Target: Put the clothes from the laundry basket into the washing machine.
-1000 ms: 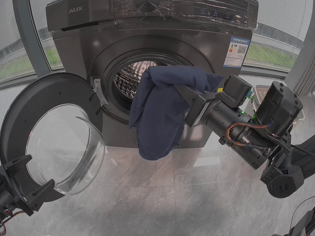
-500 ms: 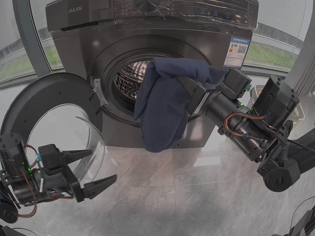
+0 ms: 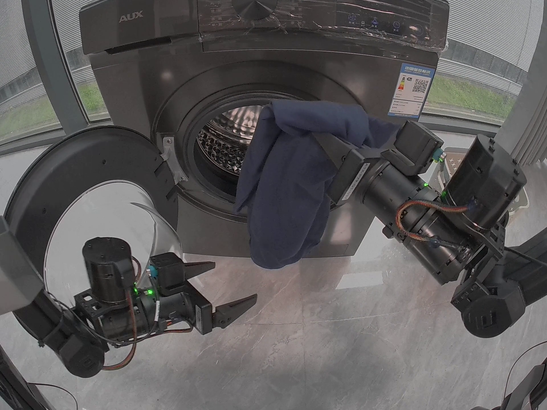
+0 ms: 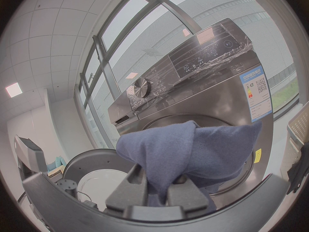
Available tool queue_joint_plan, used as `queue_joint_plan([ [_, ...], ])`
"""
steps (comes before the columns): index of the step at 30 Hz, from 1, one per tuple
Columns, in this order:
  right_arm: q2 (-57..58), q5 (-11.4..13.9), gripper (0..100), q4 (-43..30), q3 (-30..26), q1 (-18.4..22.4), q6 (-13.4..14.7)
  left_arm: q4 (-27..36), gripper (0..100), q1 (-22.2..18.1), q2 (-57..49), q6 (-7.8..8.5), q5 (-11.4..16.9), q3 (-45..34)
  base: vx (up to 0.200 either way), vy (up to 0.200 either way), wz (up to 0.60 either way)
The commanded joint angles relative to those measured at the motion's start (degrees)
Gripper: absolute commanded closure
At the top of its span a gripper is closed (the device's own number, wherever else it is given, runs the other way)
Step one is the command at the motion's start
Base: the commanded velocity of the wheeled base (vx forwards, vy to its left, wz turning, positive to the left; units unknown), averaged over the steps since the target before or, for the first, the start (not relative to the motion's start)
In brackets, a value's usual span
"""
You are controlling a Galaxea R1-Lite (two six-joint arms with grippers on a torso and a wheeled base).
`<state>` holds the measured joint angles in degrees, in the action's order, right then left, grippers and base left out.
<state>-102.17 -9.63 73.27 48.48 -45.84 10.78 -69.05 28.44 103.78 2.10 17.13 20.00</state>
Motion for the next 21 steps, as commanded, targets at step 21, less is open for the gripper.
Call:
queue_joint_plan([
  [21, 2.3, 0.3, 100, 0.5, -1.6, -2.9, -0.4, -3.8, 0, -2.2, 20.5, -6.4, -0.2, 14.4, 0.0, 0.0, 0.0],
])
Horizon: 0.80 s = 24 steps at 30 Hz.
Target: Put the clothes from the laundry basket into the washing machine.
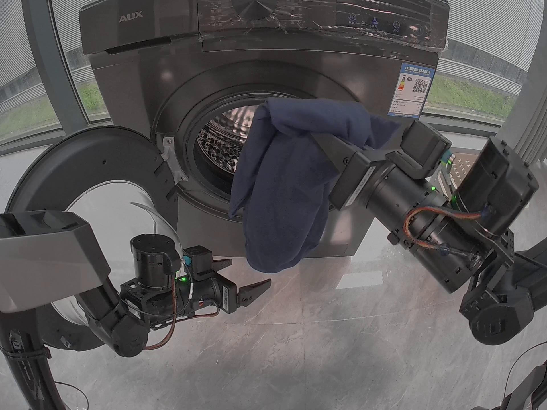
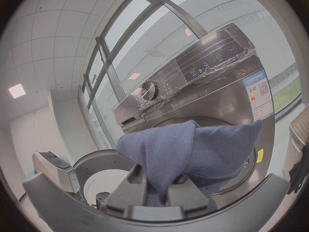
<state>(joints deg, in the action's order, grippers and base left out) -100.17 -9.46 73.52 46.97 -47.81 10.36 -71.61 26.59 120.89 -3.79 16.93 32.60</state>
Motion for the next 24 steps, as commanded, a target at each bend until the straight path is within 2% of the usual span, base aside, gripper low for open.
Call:
queue_joint_plan([
  [1, 0.2, 0.2, 100, 0.2, -0.2, -1.0, 0.0, -1.6, 0, -0.6, 3.7, -0.52, 0.2, 2.0, 0.0, 0.0, 0.0],
  [15, 0.3, 0.5, 100, 0.3, -0.9, -1.8, 0.0, -2.6, 0, -3.4, 7.3, -0.69, 0.2, 6.9, 0.0, 0.0, 0.0],
  [24, 0.2, 0.5, 100, 0.3, -0.9, -2.4, 0.1, -5.6, 0, -2.2, 9.0, -1.13, 0.6, 8.8, 0.0, 0.0, 0.0],
])
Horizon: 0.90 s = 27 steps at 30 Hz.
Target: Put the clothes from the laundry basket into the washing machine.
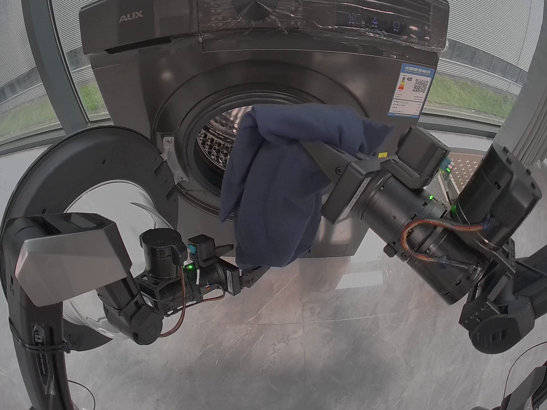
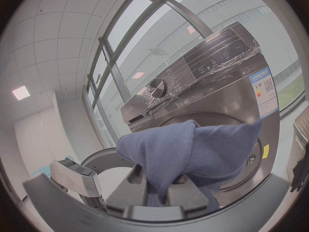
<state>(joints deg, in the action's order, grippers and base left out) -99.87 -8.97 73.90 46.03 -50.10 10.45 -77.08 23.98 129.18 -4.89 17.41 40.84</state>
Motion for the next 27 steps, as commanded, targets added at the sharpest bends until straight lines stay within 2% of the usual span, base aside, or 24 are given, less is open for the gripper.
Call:
queue_joint_plan([
  [1, -0.1, 0.0, 100, -0.1, 0.0, -0.1, 0.0, -1.2, 0, 0.7, 0.9, -0.03, 0.5, 0.5, 0.0, 0.0, 0.0],
  [8, -0.4, 0.0, 100, -0.1, -0.1, -0.1, 0.0, -3.3, 0, 1.2, 1.2, -0.03, 2.1, 0.8, 0.0, 0.0, 0.0],
  [21, -0.2, -0.1, 100, 0.1, -0.2, -0.1, 0.4, -6.6, 0, 1.1, 5.8, 0.05, 0.8, 5.1, 0.0, 0.0, 0.0],
  [22, -0.2, -0.1, 100, 0.1, -0.3, -0.1, 0.4, -7.1, 100, 1.1, 5.9, 0.05, 0.6, 5.2, 0.0, 0.0, 0.0],
  [27, -0.1, -0.1, 100, 0.1, -0.9, -0.1, 0.5, -8.3, 100, 0.9, 5.7, -0.03, 0.3, 4.5, 0.0, 0.0, 0.0],
])
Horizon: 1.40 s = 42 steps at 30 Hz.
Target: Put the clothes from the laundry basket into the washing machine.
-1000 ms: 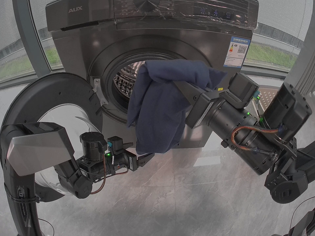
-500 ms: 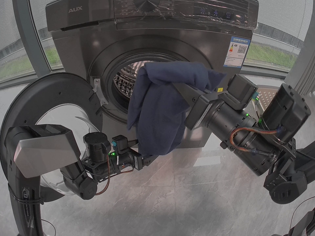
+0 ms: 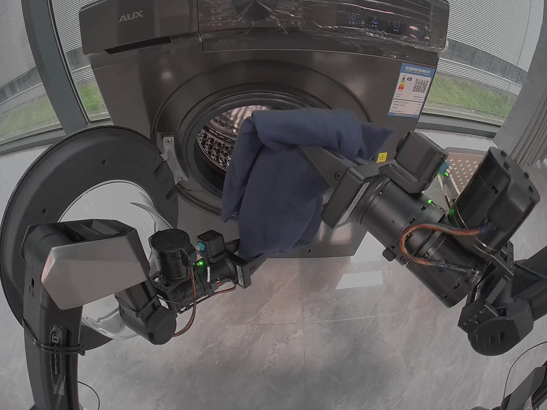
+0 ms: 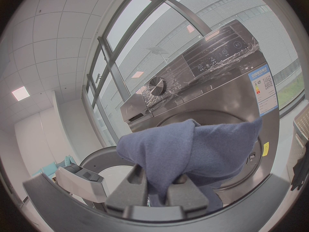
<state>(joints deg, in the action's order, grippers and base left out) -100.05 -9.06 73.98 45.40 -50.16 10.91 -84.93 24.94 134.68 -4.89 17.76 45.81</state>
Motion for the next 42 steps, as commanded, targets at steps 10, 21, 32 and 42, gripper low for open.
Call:
queue_joint_plan([
  [10, -0.5, 0.0, 100, -0.4, -0.5, 2.5, 0.0, -4.4, 100, 3.3, -11.5, 1.81, 1.0, -19.2, 0.0, 0.0, 0.0],
  [21, -2.8, 0.1, 100, -1.0, -2.7, 4.1, -0.2, -4.3, 100, 8.4, -31.2, 1.28, 3.8, -34.9, 0.0, 0.0, 0.0],
  [32, -5.4, 0.3, 0, -1.1, -7.3, 3.9, -0.8, -4.3, 100, 8.2, -35.0, 1.11, 3.5, -30.0, 0.0, 0.0, 0.0],
  [42, -5.8, 0.4, 0, -1.2, -9.4, 3.7, -0.9, -4.3, 100, 7.9, -34.0, -0.21, -0.3, -23.7, 0.0, 0.0, 0.0],
])
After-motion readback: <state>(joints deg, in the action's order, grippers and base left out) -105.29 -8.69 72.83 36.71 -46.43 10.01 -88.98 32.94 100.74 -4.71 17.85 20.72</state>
